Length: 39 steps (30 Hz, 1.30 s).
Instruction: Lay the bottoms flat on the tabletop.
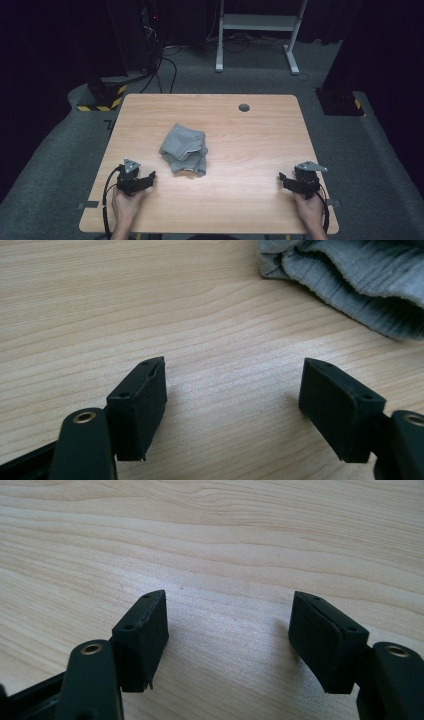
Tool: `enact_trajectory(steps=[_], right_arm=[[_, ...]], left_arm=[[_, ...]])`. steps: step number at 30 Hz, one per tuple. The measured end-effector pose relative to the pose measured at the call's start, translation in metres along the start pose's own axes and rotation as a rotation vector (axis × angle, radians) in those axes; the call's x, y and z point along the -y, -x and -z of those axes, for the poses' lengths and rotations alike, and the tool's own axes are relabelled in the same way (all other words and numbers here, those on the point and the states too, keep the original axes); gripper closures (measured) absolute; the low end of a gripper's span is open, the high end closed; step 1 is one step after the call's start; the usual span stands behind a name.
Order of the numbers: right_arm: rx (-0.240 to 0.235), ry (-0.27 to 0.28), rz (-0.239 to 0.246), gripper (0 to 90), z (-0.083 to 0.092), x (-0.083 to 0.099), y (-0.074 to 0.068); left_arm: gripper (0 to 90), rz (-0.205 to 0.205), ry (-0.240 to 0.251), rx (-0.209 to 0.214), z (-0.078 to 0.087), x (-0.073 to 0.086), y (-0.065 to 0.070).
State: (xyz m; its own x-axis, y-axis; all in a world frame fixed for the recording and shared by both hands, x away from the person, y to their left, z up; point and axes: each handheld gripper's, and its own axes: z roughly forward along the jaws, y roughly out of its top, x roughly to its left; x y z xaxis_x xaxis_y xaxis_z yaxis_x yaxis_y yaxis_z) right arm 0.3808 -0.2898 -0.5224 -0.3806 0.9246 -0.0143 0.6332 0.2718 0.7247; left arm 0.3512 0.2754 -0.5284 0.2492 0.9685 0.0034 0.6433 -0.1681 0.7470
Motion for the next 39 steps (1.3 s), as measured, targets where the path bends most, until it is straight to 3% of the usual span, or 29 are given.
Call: enact_trajectory(steps=[8, 19, 39], right_arm=[[0.0, 0.0, 0.001, 31.8, 0.0, 0.0, 0.0], [0.001, -0.001, -0.002, 31.7, 0.0002, 0.0001, -0.0005], [0.0, -0.001, -0.001, 31.4, 0.0001, 0.0001, -0.0005]], left_arm=[[24.4, 0.002, -0.003, 0.021, -0.0002, -0.0002, -0.0008], [18.9, -0.007, -0.014, 0.018, -0.0004, 0.0, 0.0003], [22.4, 0.059, -0.018, 0.056, 0.002, -0.0049, -0.006]])
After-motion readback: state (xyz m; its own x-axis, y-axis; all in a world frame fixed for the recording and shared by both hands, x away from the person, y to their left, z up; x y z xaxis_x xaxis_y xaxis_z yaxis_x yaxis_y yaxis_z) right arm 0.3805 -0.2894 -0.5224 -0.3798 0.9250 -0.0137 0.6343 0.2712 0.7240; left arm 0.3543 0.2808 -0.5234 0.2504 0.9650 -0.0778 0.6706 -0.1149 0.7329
